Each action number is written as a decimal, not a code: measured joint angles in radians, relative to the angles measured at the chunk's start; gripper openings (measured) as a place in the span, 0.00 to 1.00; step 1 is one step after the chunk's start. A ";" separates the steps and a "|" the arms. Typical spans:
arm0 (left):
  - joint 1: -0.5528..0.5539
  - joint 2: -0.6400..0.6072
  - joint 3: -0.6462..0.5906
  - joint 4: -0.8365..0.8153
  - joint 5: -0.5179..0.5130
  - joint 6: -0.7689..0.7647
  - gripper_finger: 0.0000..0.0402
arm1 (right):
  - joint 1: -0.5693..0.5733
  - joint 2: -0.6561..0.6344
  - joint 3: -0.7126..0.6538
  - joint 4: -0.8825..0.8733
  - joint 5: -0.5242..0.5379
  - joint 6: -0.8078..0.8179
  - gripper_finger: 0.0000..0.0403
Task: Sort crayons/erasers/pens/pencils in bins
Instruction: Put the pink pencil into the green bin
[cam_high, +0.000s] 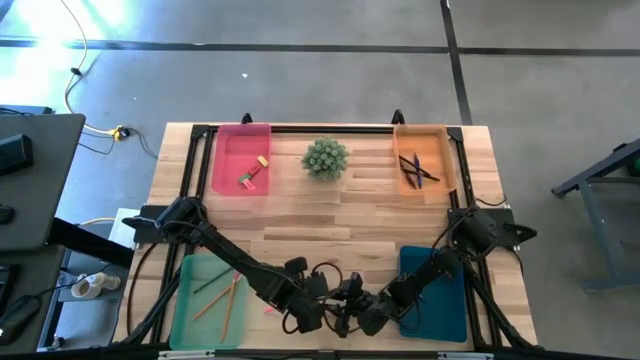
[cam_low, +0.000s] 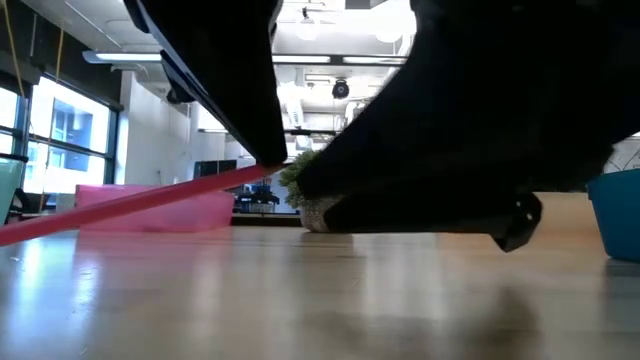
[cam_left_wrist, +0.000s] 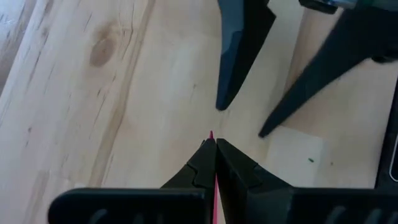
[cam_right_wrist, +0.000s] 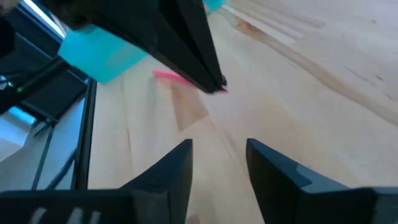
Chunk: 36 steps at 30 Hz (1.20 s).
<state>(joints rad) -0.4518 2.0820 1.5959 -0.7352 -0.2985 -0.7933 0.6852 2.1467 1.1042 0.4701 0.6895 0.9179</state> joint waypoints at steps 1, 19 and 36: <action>0.001 0.000 0.000 0.000 0.001 0.000 0.00 | -0.004 0.000 0.000 0.007 -0.001 -0.002 0.37; 0.023 0.000 0.000 0.021 -0.003 -0.015 0.00 | -0.046 0.000 0.000 0.065 -0.012 -0.002 0.46; 0.039 0.000 0.000 0.079 -0.003 -0.014 0.00 | -0.043 0.000 0.000 0.074 -0.001 0.050 0.46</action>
<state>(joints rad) -0.4126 2.0822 1.5959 -0.6561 -0.3019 -0.8076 0.6419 2.1471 1.1042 0.5446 0.6886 0.9675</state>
